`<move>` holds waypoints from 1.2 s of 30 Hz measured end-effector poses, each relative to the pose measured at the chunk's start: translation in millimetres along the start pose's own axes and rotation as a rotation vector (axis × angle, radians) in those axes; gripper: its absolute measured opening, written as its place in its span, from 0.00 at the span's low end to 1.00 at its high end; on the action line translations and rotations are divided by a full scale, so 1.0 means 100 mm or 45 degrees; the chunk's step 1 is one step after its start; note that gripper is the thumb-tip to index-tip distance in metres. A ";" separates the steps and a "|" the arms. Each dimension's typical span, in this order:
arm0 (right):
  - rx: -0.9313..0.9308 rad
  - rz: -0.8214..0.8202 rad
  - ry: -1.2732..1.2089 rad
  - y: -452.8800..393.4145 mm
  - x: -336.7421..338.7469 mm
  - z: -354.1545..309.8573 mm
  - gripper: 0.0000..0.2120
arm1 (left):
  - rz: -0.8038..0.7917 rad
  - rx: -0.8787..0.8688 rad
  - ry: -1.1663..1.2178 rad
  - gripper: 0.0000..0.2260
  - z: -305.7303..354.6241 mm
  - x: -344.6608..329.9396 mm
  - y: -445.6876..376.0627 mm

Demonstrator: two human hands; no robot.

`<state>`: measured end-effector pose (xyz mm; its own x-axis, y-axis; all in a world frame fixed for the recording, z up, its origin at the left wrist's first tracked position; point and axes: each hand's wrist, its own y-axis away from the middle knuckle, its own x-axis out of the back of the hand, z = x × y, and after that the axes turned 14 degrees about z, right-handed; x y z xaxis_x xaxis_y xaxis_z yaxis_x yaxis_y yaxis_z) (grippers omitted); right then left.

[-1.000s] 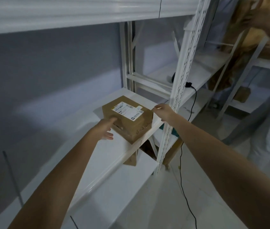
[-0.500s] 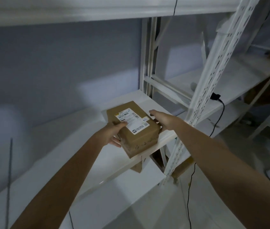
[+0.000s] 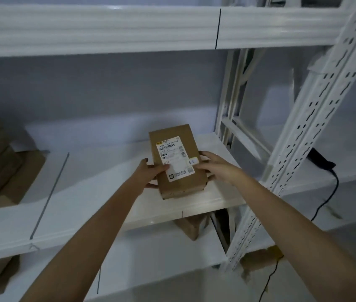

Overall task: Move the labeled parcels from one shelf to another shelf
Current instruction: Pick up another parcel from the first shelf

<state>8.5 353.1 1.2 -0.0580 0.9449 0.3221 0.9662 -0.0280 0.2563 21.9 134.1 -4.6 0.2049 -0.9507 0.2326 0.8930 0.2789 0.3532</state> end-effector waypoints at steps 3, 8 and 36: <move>0.084 -0.030 -0.098 0.06 -0.02 -0.03 0.33 | 0.015 -0.070 0.061 0.42 0.07 0.13 0.08; 0.205 0.031 -0.179 0.16 -0.12 -0.08 0.35 | 0.016 -0.241 0.091 0.34 0.13 0.28 0.15; 0.483 -0.106 -0.256 0.46 -0.71 -0.45 0.34 | 0.258 -0.446 0.185 0.33 0.08 1.16 0.50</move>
<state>45.7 269.8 31.1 -0.1260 0.9846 0.1208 0.9863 0.1374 -0.0912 87.4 39.0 47.3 0.4223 -0.8975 0.1271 0.9058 0.4232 -0.0212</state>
